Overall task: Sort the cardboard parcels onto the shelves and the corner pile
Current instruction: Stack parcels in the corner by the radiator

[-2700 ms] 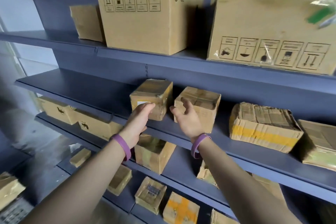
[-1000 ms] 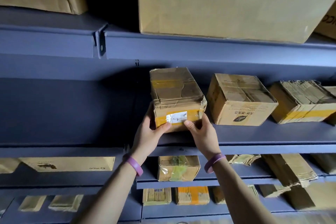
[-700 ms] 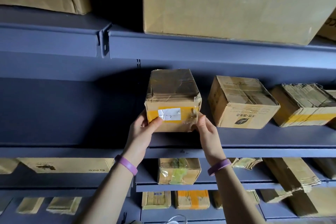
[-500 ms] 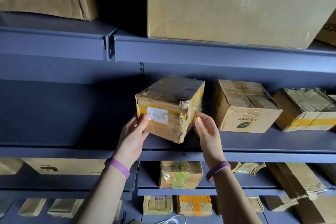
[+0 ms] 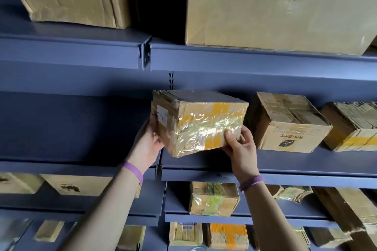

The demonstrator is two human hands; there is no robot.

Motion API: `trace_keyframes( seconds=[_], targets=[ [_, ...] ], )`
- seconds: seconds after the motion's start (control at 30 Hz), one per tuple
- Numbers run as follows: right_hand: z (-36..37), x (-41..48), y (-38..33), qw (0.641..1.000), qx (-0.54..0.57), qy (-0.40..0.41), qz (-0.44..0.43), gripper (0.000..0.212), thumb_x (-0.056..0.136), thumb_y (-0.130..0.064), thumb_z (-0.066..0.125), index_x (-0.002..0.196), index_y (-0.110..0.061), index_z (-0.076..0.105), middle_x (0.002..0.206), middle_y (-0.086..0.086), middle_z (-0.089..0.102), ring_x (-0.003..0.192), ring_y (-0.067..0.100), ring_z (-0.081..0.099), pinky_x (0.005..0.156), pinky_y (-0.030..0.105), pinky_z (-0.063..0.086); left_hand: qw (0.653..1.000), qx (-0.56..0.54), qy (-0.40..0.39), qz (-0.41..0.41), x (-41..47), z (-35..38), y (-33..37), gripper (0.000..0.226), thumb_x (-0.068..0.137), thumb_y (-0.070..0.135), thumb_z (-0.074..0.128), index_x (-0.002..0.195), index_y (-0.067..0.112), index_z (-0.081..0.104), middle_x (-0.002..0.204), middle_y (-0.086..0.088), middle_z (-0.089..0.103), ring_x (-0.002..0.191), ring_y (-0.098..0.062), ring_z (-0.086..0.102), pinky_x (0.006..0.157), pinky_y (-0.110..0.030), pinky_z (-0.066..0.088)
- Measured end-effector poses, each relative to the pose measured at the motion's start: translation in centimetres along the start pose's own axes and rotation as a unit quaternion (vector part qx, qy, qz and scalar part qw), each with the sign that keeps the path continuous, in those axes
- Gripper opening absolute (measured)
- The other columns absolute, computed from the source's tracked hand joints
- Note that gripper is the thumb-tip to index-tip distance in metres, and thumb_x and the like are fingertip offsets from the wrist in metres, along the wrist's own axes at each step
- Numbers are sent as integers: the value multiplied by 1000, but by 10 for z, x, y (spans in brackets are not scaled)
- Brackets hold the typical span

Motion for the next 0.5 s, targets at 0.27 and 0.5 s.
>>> trace_keyframes(
  seconds=[0.27,0.5],
  targets=[
    [1,-7,-3,998,-6,36,-57,38,74,-20,74,107,-17,55,100,5,67,91,14,67,74,28,58,998,-6,26,57,-7,-10,-14,57,84,69,54,130,40,40,140,-9,53,123,-26,59,103,-53,48],
    [-2,-7,-1,996,-51,37,-66,47,74,-40,83,105,-20,53,116,8,65,108,21,65,82,35,58,982,120,-110,91,-17,9,-15,93,68,55,84,145,29,38,128,6,64,126,-18,58,99,-35,52]
  ],
)
Point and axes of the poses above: each hand's wrist, its own x-axis towards the middle knuckle, its own z-axis out of the palm, y = z × x, the point moved 7 cm from there along x, towards the middle knuckle
